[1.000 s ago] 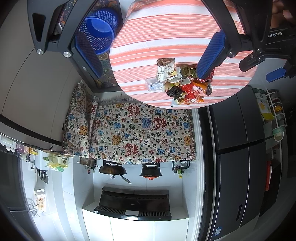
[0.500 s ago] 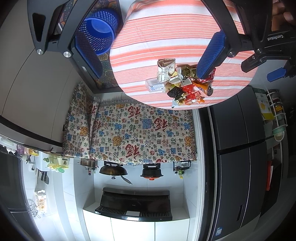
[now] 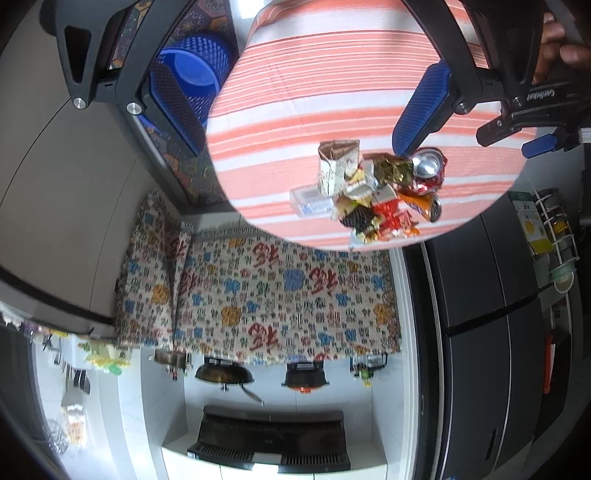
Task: Collect trash
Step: 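Grasp the crushed red can with the left gripper while the right grasps the white paper bag, then carry the red can and paper bag to the blue basket and release both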
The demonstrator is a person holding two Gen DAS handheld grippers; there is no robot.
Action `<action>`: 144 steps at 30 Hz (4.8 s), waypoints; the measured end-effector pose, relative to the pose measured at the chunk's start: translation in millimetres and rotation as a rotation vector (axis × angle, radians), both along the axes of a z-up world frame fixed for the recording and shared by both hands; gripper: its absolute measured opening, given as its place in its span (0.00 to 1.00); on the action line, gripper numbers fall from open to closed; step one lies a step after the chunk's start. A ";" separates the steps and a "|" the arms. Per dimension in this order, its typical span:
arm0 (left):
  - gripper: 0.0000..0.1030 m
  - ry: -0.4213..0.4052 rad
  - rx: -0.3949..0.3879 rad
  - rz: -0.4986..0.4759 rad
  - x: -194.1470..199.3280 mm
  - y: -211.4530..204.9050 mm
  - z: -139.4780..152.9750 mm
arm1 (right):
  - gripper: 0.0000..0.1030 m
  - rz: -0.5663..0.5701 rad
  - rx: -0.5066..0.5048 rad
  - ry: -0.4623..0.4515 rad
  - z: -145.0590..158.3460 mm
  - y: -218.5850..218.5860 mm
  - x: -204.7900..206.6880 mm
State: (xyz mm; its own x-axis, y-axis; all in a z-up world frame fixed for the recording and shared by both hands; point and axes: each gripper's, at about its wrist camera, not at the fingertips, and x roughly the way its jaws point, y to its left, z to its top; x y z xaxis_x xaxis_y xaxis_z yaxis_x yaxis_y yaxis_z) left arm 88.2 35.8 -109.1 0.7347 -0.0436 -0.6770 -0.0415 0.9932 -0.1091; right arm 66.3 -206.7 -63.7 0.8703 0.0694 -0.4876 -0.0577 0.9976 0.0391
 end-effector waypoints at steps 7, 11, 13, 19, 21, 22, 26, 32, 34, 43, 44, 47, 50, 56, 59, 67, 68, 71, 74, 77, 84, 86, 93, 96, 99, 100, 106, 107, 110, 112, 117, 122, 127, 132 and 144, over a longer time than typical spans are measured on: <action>1.00 0.081 -0.029 -0.011 37.1 21.2 -20.6 | 1.00 0.010 -0.004 0.072 -40.3 -2.5 33.8; 1.00 0.072 -0.016 -0.024 59.8 30.6 -24.2 | 1.00 0.023 -0.021 0.096 -58.6 -2.5 53.6; 0.99 0.088 -0.031 -0.009 73.3 35.8 -29.2 | 1.00 0.043 -0.029 0.106 -66.1 -0.1 64.6; 0.99 0.145 -0.017 -0.073 95.2 29.4 -50.4 | 1.00 0.081 -0.009 0.155 -85.2 6.9 94.2; 0.99 0.156 0.021 -0.088 102.7 19.4 -57.7 | 1.00 0.076 0.004 0.177 -90.1 7.5 100.6; 0.99 0.159 0.027 -0.091 106.8 15.6 -60.1 | 1.00 0.075 0.009 0.190 -93.2 8.8 104.6; 0.99 0.163 0.077 -0.106 133.8 -2.4 -68.1 | 1.00 0.097 0.004 0.232 -101.1 17.5 115.0; 1.00 0.184 0.099 -0.035 159.1 1.8 -79.5 | 1.00 0.112 0.024 0.287 -109.4 21.7 132.1; 1.00 0.188 0.092 -0.011 155.9 14.7 -77.2 | 1.00 0.113 0.016 0.291 -109.9 22.4 136.6; 0.99 0.194 0.032 0.038 125.0 66.1 -71.9 | 1.00 0.129 -0.008 0.293 -112.0 24.7 151.7; 0.99 0.178 0.032 0.031 126.2 67.1 -67.8 | 1.00 0.129 -0.006 0.297 -112.9 24.2 153.3; 0.99 0.158 0.014 0.005 139.8 69.1 -59.2 | 1.00 0.135 0.008 0.313 -115.4 23.5 155.2; 0.99 0.162 0.038 -0.058 155.9 50.7 -54.1 | 1.00 0.135 0.015 0.321 -117.1 24.0 156.2; 0.99 0.217 0.145 -0.088 194.3 35.0 -65.7 | 1.00 0.146 0.022 0.316 -112.0 30.3 165.2; 0.99 0.246 0.063 -0.035 199.8 51.3 -73.2 | 1.00 0.185 0.051 0.345 -108.1 29.1 179.4; 0.95 0.181 0.034 -0.047 189.5 58.3 -73.0 | 0.56 0.243 0.122 0.474 -125.6 39.7 223.1; 0.95 0.167 0.042 -0.048 183.7 58.7 -71.0 | 0.45 0.259 0.137 0.496 -127.3 40.8 224.2; 0.95 0.131 0.034 -0.057 171.8 62.6 -62.4 | 0.39 0.253 0.154 0.480 -115.8 39.4 214.5; 0.95 0.109 0.021 -0.052 158.1 64.3 -53.0 | 0.38 0.265 0.158 0.453 -102.0 34.5 198.4; 0.95 0.086 0.001 -0.046 143.6 63.9 -43.1 | 0.38 0.273 0.124 0.421 -88.9 30.6 179.8; 0.95 0.037 -0.022 -0.082 109.9 30.4 -15.9 | 0.38 0.269 0.110 0.400 -83.8 9.0 156.1; 0.95 0.025 -0.012 -0.121 106.1 7.9 -7.5 | 0.38 0.257 0.118 0.400 -82.8 -2.4 154.2; 0.96 0.019 -0.059 -0.291 120.0 -86.9 11.4 | 0.38 0.169 0.142 0.380 -69.9 -65.8 148.8; 0.96 0.019 -0.058 -0.372 131.1 -139.6 15.0 | 0.38 0.098 0.136 0.360 -60.7 -109.6 148.9; 0.96 0.025 -0.064 -0.452 142.6 -192.6 14.1 | 0.38 0.022 0.123 0.351 -56.5 -152.2 150.2; 0.96 0.028 -0.066 -0.475 147.0 -209.4 12.9 | 0.38 -0.016 0.120 0.356 -57.5 -172.4 151.2; 0.96 0.091 -0.102 -0.591 179.2 -304.5 -9.8 | 0.38 -0.145 0.114 0.419 -81.8 -249.1 159.4; 0.96 0.101 -0.105 -0.600 183.9 -313.9 -14.2 | 0.38 -0.161 0.114 0.427 -87.4 -258.5 160.4; 0.96 0.136 -0.115 -0.616 200.4 -344.8 -30.7 | 0.38 -0.200 0.144 0.453 -104.7 -285.2 161.3; 0.96 0.160 -0.122 -0.616 208.3 -360.6 -40.4 | 0.39 -0.213 0.164 0.466 -118.0 -301.2 158.2; 0.96 0.219 -0.119 -0.608 223.4 -392.3 -64.5 | 0.39 -0.223 0.188 0.490 -150.4 -320.3 157.5; 0.96 0.255 -0.120 -0.606 233.6 -410.7 -84.0 | 0.39 -0.234 0.212 0.522 -176.4 -336.9 156.7; 0.96 0.276 -0.137 -0.609 242.3 -424.0 -100.0 | 0.42 -0.231 0.206 0.546 -191.8 -346.2 155.5; 0.97 0.325 -0.146 -0.611 251.4 -435.5 -113.9 | 0.61 -0.201 0.196 0.547 -204.6 -346.0 160.0; 0.97 0.244 -0.175 -0.583 224.4 -390.5 -75.8 | 0.61 -0.239 0.121 0.449 -175.6 -342.0 156.0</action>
State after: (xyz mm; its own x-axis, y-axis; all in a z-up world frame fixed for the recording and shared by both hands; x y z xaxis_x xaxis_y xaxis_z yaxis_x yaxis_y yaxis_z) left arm 312.6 -354.7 -184.9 0.3831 -0.5133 -0.7680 0.4546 0.8285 -0.3269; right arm 222.3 -548.7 -239.3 0.5761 -0.0268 -0.8170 0.2198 0.9677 0.1232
